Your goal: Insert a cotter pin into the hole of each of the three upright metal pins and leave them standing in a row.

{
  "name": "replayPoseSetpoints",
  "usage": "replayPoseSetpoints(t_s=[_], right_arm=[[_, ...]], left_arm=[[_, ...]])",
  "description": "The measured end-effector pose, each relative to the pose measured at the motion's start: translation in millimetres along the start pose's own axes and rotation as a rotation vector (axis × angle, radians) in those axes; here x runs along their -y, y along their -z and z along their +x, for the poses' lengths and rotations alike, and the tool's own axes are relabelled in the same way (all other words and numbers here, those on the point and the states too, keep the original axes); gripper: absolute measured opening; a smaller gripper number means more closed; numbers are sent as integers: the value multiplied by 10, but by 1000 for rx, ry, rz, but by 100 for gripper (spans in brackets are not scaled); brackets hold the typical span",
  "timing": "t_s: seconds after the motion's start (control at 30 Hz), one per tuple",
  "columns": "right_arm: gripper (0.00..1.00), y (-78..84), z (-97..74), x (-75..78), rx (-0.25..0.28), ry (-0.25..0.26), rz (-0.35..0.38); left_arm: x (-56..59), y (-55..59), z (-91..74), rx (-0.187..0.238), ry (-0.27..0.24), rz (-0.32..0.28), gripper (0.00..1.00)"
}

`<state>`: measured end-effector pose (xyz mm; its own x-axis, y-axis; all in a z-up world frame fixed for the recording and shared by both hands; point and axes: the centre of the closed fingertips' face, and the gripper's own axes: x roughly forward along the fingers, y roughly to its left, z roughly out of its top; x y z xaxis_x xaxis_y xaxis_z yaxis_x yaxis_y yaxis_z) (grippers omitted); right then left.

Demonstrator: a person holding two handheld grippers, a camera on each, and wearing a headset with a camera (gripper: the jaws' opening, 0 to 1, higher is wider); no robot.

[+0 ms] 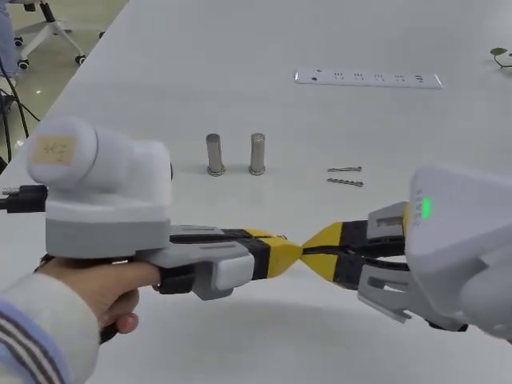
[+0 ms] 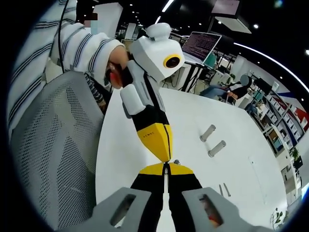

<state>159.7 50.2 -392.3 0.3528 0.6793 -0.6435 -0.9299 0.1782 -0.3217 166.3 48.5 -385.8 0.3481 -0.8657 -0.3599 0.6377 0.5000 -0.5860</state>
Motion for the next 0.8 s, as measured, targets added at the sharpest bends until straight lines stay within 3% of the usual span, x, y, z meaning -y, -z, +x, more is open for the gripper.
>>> replayPoseSetpoints(t_s=[0.2, 0.5, 0.57, 0.8], right_arm=[[0, 1, -8, 0, 3, 5, -1], [3, 50, 13, -27, -6, -5, 17], [12, 87, 15, 2, -16, 15, 39], [12, 168, 3, -58, 8, -44, 189]], left_arm=[[5, 1, 1, 8, 3, -61, 0], [16, 56, 26, -17, -3, -43, 0], [31, 73, 26, -23, 1, -30, 0], [66, 105, 3, -39, 7, 61, 0]])
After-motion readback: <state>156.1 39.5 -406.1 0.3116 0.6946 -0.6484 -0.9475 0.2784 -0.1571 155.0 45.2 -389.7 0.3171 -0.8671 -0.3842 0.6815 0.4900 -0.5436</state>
